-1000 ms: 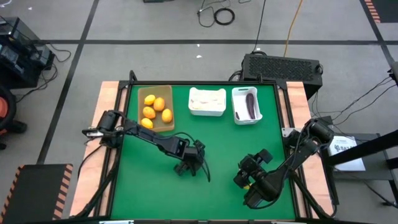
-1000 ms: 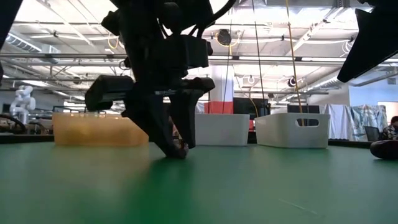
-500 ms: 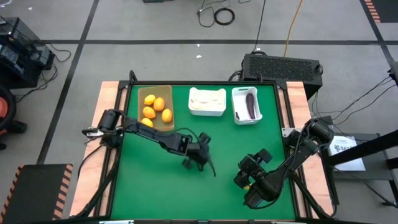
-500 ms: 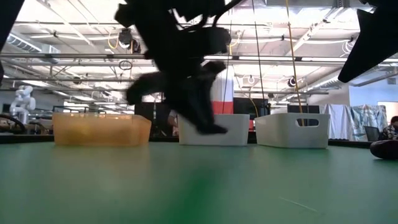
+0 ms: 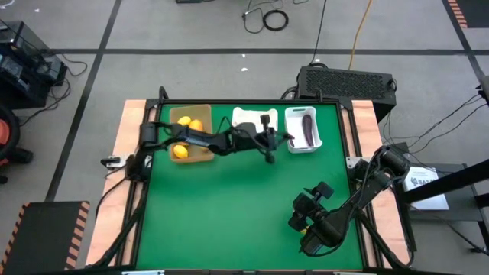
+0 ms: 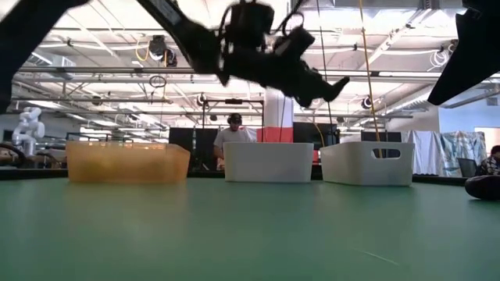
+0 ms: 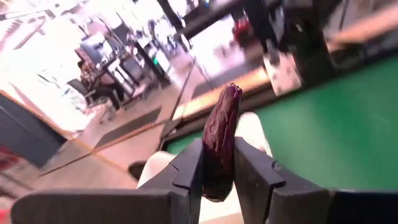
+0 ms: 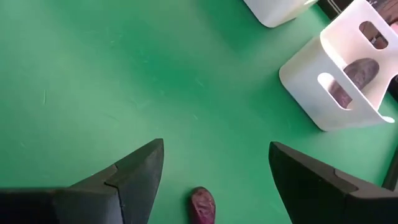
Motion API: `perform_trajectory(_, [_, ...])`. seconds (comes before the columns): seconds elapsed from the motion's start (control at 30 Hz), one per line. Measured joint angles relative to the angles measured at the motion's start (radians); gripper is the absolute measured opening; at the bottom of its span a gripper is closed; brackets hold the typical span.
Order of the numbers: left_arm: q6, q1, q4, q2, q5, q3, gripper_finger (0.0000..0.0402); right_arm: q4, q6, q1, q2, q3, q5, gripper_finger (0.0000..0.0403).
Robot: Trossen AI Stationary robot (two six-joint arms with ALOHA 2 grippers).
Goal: Sort produce into baskets
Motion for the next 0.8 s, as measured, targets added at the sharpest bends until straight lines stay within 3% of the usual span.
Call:
perform_trajectory(0.13, [-0.091, 0.044, 0.14, 0.109, 0.068, 0.049, 0.0078, -0.004, -0.005, 0.0, 0.0, 0.0, -0.003, 0.0281])
perform_trajectory(0.23, [-0.096, 0.049, 0.169, 0.204, 0.071, 0.158, 0.0078, -0.008, -0.006, 0.0, 0.0, 0.0, -0.011, 0.0281])
perform_trajectory(0.47, [-0.125, 0.055, -0.037, 0.366, -0.042, 0.456, 0.0082, -0.01, 0.006, 0.0, 0.0, 0.0, -0.122, 0.0281])
perform_trajectory(0.6, [-0.165, 0.067, -0.19, 0.4, -0.076, 0.563, 0.0117, -0.01, 0.026, 0.0, 0.0, 0.0, -0.17, 0.0281])
perform_trajectory(0.8, [-0.202, 0.087, -0.266, 0.405, -0.063, 0.581, 0.0211, -0.005, 0.032, 0.0, 0.0, 0.0, -0.209, 0.0281])
